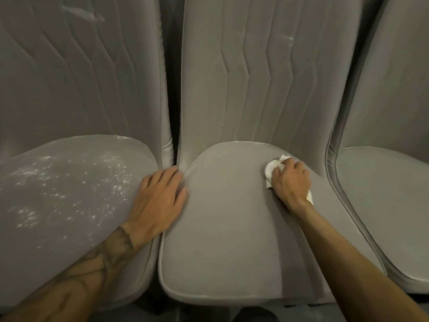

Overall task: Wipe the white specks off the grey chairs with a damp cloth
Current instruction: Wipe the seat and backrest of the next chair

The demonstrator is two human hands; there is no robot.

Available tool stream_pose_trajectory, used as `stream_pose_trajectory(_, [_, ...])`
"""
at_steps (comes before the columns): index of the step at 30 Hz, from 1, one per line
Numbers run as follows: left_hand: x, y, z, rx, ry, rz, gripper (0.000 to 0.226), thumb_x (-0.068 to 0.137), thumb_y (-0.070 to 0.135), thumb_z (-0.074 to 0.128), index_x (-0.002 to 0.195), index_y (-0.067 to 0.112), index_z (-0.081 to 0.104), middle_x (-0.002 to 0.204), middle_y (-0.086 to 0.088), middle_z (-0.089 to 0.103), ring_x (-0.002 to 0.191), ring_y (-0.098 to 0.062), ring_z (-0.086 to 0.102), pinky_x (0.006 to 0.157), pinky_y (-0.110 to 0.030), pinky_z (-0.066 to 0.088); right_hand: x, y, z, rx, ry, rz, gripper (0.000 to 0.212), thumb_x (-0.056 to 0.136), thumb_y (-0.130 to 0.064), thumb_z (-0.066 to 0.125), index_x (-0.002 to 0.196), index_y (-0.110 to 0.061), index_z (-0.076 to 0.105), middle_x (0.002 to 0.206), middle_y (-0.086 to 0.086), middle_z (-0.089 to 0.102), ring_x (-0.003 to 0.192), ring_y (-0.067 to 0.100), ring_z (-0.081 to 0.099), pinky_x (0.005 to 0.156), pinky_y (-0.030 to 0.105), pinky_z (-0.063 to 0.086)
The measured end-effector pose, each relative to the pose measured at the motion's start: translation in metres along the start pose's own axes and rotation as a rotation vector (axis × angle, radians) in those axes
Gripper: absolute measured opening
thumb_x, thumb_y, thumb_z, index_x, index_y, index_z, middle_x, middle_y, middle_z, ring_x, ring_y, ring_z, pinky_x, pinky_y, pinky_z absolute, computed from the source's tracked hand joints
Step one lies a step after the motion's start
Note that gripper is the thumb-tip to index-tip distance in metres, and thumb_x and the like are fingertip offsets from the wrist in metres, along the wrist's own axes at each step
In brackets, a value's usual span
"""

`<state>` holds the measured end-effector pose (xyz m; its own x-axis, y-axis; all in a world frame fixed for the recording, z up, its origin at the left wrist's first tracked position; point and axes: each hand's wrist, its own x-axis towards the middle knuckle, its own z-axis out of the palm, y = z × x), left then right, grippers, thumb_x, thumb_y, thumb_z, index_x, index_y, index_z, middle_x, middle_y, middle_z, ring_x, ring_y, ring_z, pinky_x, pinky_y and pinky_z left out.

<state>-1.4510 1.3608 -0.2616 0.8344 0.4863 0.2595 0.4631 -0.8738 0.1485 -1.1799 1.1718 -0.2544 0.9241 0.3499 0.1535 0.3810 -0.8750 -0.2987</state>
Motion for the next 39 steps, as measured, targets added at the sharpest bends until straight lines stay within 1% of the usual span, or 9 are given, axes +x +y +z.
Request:
stream_pose_trajectory(5, [0.025,-0.010,0.018,0.034,0.039,0.047,0.046,0.105,0.042,0.038,0.134,0.015,0.061,0.144,-0.008,0.055,0.128,-0.031,0.054,0.104,-0.048,0.042,0.040,-0.022,0.016,0.031,0.049,0.162,0.038,0.103,-0.023,0.038,0.133,-0.001,0.045,0.134,0.022,0.046,0.121,0.042,0.045,0.099,0.048,0.037])
stream_pose_trajectory(9, [0.027,-0.015,0.031,0.012,0.068,0.025,0.045,0.105,0.043,0.038,0.139,0.019,0.056,0.150,-0.006,0.049,0.134,-0.027,0.049,0.107,-0.045,0.040,0.047,-0.057,0.035,-0.020,-0.036,-0.124,0.043,0.102,-0.029,0.039,0.134,-0.001,0.045,0.135,0.021,0.048,0.120,0.041,0.047,0.098,0.047,0.038])
stream_pose_trajectory(13, [0.026,-0.015,0.031,-0.008,0.046,-0.002,0.050,0.105,0.046,0.035,0.142,0.018,0.056,0.153,-0.005,0.047,0.137,-0.027,0.046,0.108,-0.046,0.040,0.046,-0.027,0.028,-0.073,-0.001,-0.331,0.042,0.102,-0.029,0.035,0.123,0.001,0.055,0.126,0.021,0.054,0.112,0.040,0.049,0.093,0.047,0.036])
stream_pose_trajectory(19, [0.026,-0.013,0.032,-0.024,0.053,-0.013,0.052,0.104,0.045,0.036,0.141,0.016,0.059,0.154,-0.006,0.048,0.138,-0.028,0.047,0.108,-0.047,0.040,0.066,-0.002,0.019,-0.119,0.106,0.015,0.033,0.100,-0.012,0.041,0.125,0.007,0.053,0.125,0.027,0.051,0.112,0.042,0.046,0.094,0.048,0.034])
stream_pose_trajectory(24, [0.027,-0.013,0.033,-0.024,0.075,-0.019,0.053,0.103,0.044,0.036,0.142,0.016,0.059,0.154,-0.007,0.049,0.138,-0.030,0.047,0.108,-0.048,0.040,0.079,-0.053,0.040,-0.105,0.095,-0.225,0.036,0.103,-0.018,0.034,0.128,-0.005,0.057,0.125,0.015,0.058,0.118,0.034,0.050,0.111,0.035,0.028])
stream_pose_trajectory(27, [0.026,-0.015,0.034,-0.022,0.070,-0.021,0.053,0.103,0.044,0.037,0.143,0.016,0.057,0.155,-0.006,0.047,0.139,-0.030,0.046,0.108,-0.049,0.040,0.087,-0.029,0.032,-0.039,0.023,-0.322,0.029,0.102,-0.014,0.041,0.122,0.001,0.056,0.122,0.020,0.056,0.114,0.039,0.049,0.105,0.039,0.030])
stream_pose_trajectory(30, [0.025,-0.014,0.035,-0.016,0.075,-0.019,0.053,0.102,0.044,0.037,0.143,0.017,0.057,0.155,-0.005,0.047,0.139,-0.029,0.046,0.108,-0.048,0.040,0.085,-0.006,0.024,0.060,0.098,-0.217,0.026,0.103,-0.019,0.046,0.115,0.003,0.053,0.118,0.021,0.055,0.107,0.041,0.050,0.094,0.046,0.037])
stream_pose_trajectory(34, [0.027,-0.014,0.037,-0.018,0.082,-0.019,0.052,0.102,0.044,0.038,0.143,0.018,0.057,0.155,-0.004,0.047,0.139,-0.029,0.046,0.108,-0.047,0.039,0.086,-0.039,0.035,0.198,0.120,-0.008,0.025,0.098,-0.013,0.052,0.116,0.003,0.052,0.126,0.021,0.046,0.108,0.040,0.052,0.094,0.044,0.041])
stream_pose_trajectory(39, [0.027,-0.017,0.039,-0.024,0.089,-0.018,0.051,0.102,0.043,0.038,0.143,0.018,0.057,0.155,-0.005,0.047,0.139,-0.030,0.046,0.108,-0.049,0.040,0.092,-0.050,0.036,0.279,0.009,-0.178,0.031,0.099,-0.024,0.056,0.120,-0.001,0.058,0.124,0.018,0.050,0.112,0.037,0.051,0.097,0.042,0.040])
